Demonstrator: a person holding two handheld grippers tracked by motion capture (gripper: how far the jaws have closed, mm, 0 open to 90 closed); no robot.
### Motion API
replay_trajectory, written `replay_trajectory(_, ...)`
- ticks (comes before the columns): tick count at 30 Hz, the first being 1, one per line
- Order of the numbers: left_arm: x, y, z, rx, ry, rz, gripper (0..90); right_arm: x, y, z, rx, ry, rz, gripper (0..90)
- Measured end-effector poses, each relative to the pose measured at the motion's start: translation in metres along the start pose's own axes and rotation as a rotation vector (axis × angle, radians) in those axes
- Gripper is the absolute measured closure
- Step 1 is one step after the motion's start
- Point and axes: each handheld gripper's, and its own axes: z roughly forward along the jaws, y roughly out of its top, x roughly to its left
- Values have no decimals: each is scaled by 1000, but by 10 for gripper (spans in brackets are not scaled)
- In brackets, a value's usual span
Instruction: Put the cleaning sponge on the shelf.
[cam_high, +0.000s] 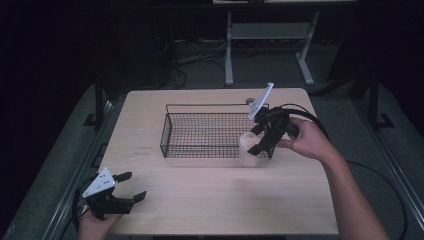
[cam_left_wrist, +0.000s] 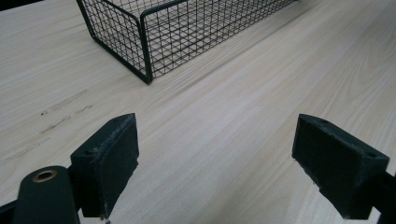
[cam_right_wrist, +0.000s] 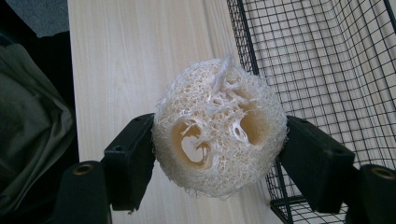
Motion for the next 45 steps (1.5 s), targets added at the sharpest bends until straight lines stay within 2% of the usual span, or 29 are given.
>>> replay_trajectory(9,1,0,0,3,-3,0,139,-14,4,-1,1,5,29,283)
replay_trajectory(31,3,-2,-1,3,-4,-10,139,-41,25,-14,4,-17,36,284)
replay_trajectory(45,2,-3,-3,0,-3,-11,139,-61,34,-9,8,-15,62,283)
